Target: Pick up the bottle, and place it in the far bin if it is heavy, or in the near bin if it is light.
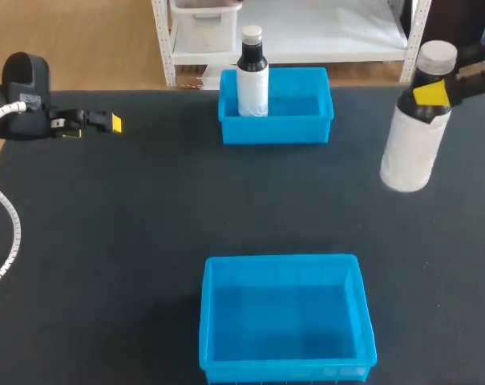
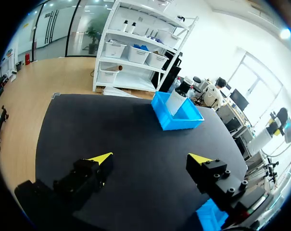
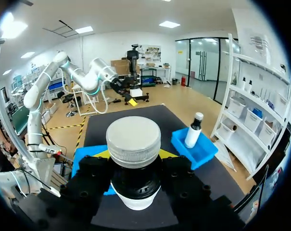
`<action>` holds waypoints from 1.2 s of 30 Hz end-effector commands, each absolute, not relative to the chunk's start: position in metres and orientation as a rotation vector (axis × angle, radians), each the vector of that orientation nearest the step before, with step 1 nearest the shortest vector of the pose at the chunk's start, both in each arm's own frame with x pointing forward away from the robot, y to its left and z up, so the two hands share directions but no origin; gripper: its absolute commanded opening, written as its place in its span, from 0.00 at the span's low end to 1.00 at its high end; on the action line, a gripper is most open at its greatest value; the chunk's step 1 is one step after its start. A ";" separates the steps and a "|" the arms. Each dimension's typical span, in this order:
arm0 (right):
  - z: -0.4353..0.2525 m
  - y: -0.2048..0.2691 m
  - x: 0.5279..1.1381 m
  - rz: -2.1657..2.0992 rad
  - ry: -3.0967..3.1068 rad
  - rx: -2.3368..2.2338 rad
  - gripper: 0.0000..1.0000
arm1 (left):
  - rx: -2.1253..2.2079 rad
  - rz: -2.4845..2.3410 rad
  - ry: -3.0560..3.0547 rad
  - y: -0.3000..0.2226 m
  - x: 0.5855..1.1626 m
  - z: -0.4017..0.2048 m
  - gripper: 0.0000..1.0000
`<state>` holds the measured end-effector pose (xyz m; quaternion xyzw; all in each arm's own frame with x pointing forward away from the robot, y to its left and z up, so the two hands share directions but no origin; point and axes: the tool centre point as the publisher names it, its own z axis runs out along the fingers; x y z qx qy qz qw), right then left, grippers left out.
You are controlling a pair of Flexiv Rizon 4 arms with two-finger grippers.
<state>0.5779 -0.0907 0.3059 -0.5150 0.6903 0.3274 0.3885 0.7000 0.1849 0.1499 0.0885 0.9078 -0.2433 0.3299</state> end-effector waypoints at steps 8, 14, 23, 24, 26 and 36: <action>0.304 -0.003 0.500 0.827 1.697 -1.344 0.00 | 0.231 -0.636 2.374 0.185 0.700 0.150 1.00; 0.285 0.049 0.466 0.933 1.634 -1.463 0.00 | 0.231 -0.636 2.374 0.185 0.700 0.150 1.00; 0.254 0.097 0.430 0.989 1.567 -1.612 0.00 | 0.231 -0.636 2.374 0.185 0.700 0.150 1.00; 0.251 0.100 0.427 0.997 1.562 -1.622 0.00 | 0.231 -0.636 2.374 0.185 0.700 0.150 1.00; 0.246 0.105 0.422 1.013 1.552 -1.633 0.00 | 0.231 -0.636 2.374 0.185 0.700 0.150 1.00; 0.219 0.118 0.415 1.105 1.471 -1.634 0.00 | 0.231 -0.636 2.374 0.185 0.700 0.150 1.00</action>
